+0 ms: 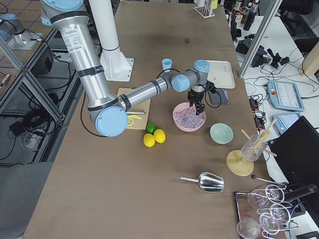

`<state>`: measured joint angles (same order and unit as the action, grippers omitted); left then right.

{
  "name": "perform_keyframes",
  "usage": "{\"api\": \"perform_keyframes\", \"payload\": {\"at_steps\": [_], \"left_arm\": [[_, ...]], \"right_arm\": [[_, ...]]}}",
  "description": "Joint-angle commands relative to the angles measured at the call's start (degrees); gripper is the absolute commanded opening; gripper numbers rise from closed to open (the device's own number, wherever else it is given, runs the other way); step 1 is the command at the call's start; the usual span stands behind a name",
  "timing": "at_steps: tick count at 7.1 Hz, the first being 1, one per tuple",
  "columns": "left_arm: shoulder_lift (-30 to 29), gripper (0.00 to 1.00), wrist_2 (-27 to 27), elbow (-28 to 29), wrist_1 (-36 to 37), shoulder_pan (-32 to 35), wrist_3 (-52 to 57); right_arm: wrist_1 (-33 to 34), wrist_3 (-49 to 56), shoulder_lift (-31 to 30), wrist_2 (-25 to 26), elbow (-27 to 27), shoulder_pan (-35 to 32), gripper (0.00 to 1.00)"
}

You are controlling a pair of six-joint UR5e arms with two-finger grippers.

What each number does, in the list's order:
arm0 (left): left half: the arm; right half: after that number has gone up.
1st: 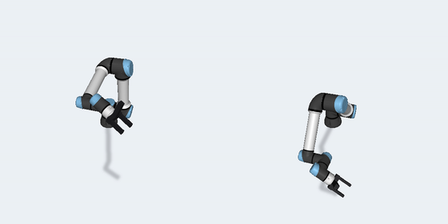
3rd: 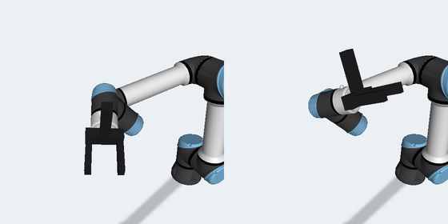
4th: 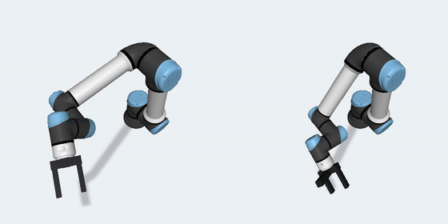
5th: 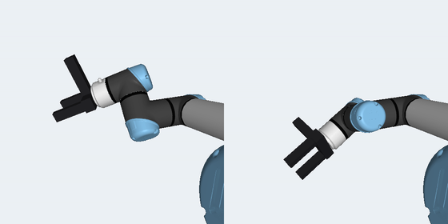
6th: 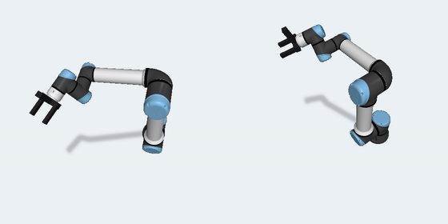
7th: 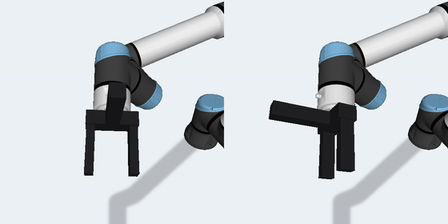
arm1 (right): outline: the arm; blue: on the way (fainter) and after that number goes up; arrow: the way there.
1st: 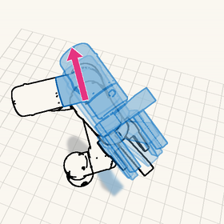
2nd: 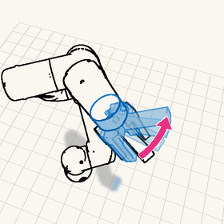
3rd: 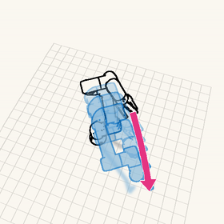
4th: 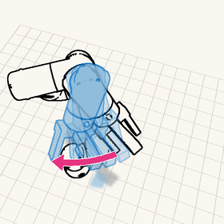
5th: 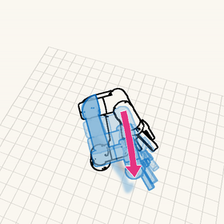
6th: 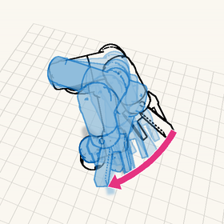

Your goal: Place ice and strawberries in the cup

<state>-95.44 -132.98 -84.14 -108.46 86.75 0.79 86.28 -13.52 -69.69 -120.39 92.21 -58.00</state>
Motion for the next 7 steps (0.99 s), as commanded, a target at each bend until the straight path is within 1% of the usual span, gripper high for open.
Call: {"api": "perform_keyframes", "payload": {"at_steps": [1,5,7], "left_arm": [[-0.09,0.98,0.0,0.12,0.0,0.0,0.08],[-0.18,0.98,0.0,-0.05,0.0,-0.09,0.0],[-0.53,0.98,0.0,-0.05,0.0,-0.09,-0.09]], "right_arm": [[-10.32,-3.27,0.08,0.07,-5.01,0.87,0.8],[-9.64,-4.5,-0.97,-0.63,-2.92,0.7,0.81],[-9.64,-4.59,-1.06,-0.55,-3.18,0.87,0.79]]}}
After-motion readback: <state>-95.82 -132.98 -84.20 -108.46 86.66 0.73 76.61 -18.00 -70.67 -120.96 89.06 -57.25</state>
